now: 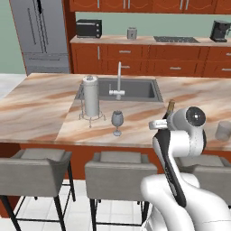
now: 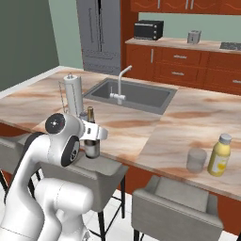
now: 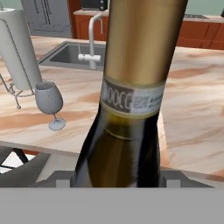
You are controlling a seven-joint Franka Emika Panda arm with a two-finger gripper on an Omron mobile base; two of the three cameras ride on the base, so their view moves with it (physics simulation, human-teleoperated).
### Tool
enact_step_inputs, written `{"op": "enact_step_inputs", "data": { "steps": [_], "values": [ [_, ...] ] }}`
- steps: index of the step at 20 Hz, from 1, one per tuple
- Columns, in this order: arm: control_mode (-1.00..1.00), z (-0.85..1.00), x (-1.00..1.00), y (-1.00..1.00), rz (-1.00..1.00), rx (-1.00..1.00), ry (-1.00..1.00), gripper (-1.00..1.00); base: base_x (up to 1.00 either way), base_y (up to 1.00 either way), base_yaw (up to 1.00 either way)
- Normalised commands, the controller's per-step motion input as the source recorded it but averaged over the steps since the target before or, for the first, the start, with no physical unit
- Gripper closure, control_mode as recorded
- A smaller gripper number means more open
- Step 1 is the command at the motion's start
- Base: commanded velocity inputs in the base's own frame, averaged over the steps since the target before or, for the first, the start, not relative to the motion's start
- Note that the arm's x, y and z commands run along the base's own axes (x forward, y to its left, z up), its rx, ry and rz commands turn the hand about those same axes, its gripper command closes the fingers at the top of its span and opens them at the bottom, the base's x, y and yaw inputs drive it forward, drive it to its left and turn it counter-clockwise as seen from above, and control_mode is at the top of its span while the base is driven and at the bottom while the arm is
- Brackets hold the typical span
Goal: There is a wine glass and glass cup on the dining counter. Place the wine bottle next to the wine glass and the juice bottle next to the glass cup.
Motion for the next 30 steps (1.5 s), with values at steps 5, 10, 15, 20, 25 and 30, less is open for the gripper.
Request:
{"op": "enact_step_inputs", "data": {
  "steps": [5,10,15,20,25,30],
  "values": [
    [1.0,0.0,0.0,0.0,0.0,0.0,0.0,1.0,-0.01,0.0,0.0],
    [-1.0,0.0,0.02,-0.02,0.06,0.0,0.0,1.0,0.0,0.0,0.0],
    [-1.0,0.08,0.2,0.01,0.43,0.07,-0.01,1.0,0.0,0.0,0.0],
    [-1.0,0.09,0.31,-0.06,0.56,0.17,0.0,1.0,0.0,0.0,0.0],
    [-1.0,0.07,0.37,-0.07,0.56,0.14,0.02,1.0,0.0,0.0,0.0],
    [-1.0,0.03,0.47,0.0,0.39,0.04,0.07,1.0,0.0,0.0,0.0]
  ]
}}
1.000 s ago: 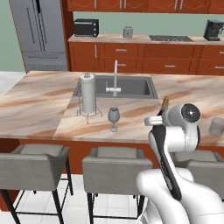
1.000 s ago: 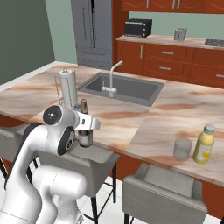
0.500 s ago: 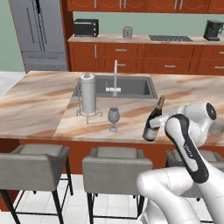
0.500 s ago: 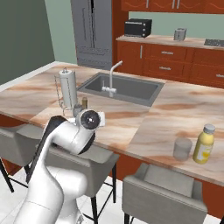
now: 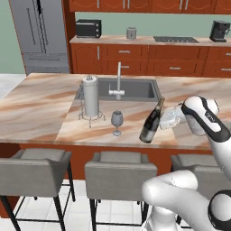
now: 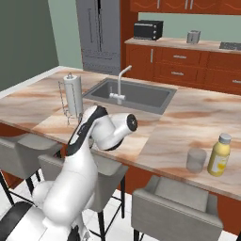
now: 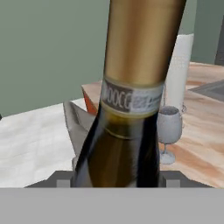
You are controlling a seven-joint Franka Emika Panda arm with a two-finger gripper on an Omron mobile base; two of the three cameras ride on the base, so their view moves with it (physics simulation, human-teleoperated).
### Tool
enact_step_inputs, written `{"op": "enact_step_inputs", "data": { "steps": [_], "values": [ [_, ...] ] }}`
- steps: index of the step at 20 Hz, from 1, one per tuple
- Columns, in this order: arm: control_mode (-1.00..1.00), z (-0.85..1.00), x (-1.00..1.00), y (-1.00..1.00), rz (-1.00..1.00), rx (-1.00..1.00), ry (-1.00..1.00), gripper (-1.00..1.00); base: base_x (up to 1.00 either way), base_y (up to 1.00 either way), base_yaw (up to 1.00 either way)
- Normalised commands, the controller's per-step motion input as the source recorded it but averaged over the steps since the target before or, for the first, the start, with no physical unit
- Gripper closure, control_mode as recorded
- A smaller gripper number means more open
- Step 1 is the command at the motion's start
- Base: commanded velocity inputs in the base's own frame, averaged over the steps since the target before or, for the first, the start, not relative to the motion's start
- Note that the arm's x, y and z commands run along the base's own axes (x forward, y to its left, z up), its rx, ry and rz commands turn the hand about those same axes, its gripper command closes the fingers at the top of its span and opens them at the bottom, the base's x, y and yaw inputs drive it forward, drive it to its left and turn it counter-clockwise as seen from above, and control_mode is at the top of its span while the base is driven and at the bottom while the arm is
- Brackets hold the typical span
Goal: There is a wine glass and glass cup on the dining counter. Place the wine bottle next to the wine glass and the juice bottle next to the glass cup.
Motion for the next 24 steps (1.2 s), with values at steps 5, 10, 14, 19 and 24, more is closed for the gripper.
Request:
{"op": "enact_step_inputs", "data": {
  "steps": [5,10,14,19,24],
  "values": [
    [-1.0,0.09,0.24,-0.03,0.19,-0.05,0.08,1.0,0.0,0.0,0.0],
    [-1.0,0.02,0.11,-0.07,0.09,-0.06,0.02,1.0,0.0,0.0,0.0],
    [-1.0,0.0,0.08,0.0,0.0,-0.02,0.0,1.0,0.0,0.0,0.0],
    [-1.0,-0.05,0.24,0.03,0.0,0.0,0.0,1.0,0.0,0.0,0.0],
    [-1.0,-0.03,0.29,0.07,0.0,-0.04,0.0,1.0,0.0,0.0,0.0]
  ]
}}
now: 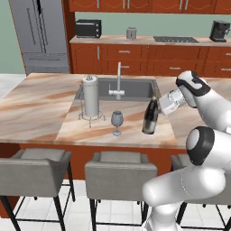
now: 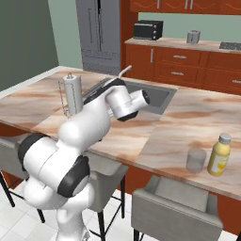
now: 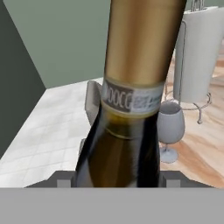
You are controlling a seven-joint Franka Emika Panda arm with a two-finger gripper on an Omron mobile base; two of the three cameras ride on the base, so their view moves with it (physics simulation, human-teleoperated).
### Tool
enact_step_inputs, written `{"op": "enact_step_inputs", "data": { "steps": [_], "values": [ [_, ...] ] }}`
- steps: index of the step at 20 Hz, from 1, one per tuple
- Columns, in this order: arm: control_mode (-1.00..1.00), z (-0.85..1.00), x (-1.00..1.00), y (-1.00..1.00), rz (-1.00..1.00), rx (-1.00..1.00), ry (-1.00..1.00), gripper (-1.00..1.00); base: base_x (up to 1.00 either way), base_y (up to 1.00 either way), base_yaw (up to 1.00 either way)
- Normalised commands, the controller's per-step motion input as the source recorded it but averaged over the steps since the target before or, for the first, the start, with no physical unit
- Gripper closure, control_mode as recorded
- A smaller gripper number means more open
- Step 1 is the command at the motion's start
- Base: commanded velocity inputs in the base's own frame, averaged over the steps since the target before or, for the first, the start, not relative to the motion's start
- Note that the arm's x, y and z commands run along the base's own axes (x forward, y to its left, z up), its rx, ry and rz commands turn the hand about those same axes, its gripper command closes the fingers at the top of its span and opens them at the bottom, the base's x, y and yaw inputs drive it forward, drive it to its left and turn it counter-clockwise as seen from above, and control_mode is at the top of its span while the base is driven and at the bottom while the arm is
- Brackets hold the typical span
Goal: There is a wine glass and glass cup on the dining counter. Place the wine bottle next to the wine glass and the juice bottle next to the glass cup.
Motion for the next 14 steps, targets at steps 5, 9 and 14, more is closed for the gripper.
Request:
{"op": "enact_step_inputs", "data": {
  "steps": [5,9,14],
  "values": [
    [-1.0,-0.08,0.23,0.12,0.0,-0.12,0.0,1.0,0.0,0.0,0.0],
    [-1.0,-0.1,0.2,0.1,0.0,-0.08,0.0,1.0,0.0,0.0,0.0],
    [-1.0,-0.17,0.05,0.09,0.0,0.0,-0.01,1.0,0.0,0.0,0.0]
  ]
}}
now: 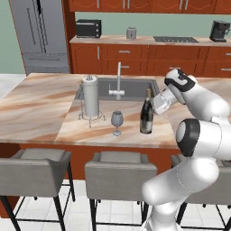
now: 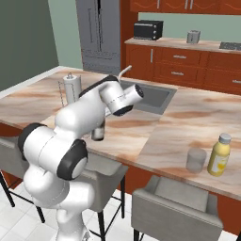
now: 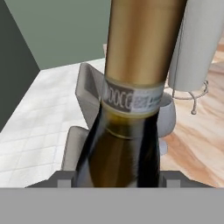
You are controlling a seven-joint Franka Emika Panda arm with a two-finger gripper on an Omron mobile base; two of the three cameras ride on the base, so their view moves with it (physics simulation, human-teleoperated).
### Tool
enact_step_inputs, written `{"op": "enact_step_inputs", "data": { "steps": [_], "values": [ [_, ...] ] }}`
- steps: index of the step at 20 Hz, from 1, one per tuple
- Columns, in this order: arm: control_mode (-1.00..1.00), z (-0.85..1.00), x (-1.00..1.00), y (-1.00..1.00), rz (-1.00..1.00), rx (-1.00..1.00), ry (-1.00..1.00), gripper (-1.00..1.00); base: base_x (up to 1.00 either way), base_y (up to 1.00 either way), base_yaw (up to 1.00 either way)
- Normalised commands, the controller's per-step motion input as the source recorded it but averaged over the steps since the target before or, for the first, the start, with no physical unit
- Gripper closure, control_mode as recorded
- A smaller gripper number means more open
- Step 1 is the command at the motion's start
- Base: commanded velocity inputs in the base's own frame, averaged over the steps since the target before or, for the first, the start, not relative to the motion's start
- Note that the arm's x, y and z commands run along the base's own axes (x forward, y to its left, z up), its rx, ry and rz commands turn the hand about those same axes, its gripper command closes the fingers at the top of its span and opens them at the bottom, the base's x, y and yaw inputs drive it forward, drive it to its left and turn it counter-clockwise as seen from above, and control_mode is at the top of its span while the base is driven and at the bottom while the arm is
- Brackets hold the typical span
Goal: There is a wine glass and glass cup on the dining counter. Place the wine bottle next to the wine glass and the juice bottle next to the glass cup.
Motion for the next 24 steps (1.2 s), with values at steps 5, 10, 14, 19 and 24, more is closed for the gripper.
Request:
{"op": "enact_step_inputs", "data": {
  "steps": [5,10,14,19,24],
  "values": [
    [-1.0,-0.23,0.06,0.05,0.0,0.03,-0.03,1.0,0.0,0.0,0.0],
    [-1.0,-0.21,0.14,0.04,0.0,0.0,-0.1,1.0,0.0,0.0,0.0],
    [-1.0,-0.13,0.28,0.03,0.0,0.0,-0.06,1.0,0.0,0.0,0.0],
    [-1.0,-0.15,0.3,0.1,0.0,0.0,-0.05,1.0,0.0,0.0,0.0],
    [-1.0,-0.18,0.36,0.12,0.0,0.0,-0.02,1.0,0.0,0.0,0.0]
  ]
}}
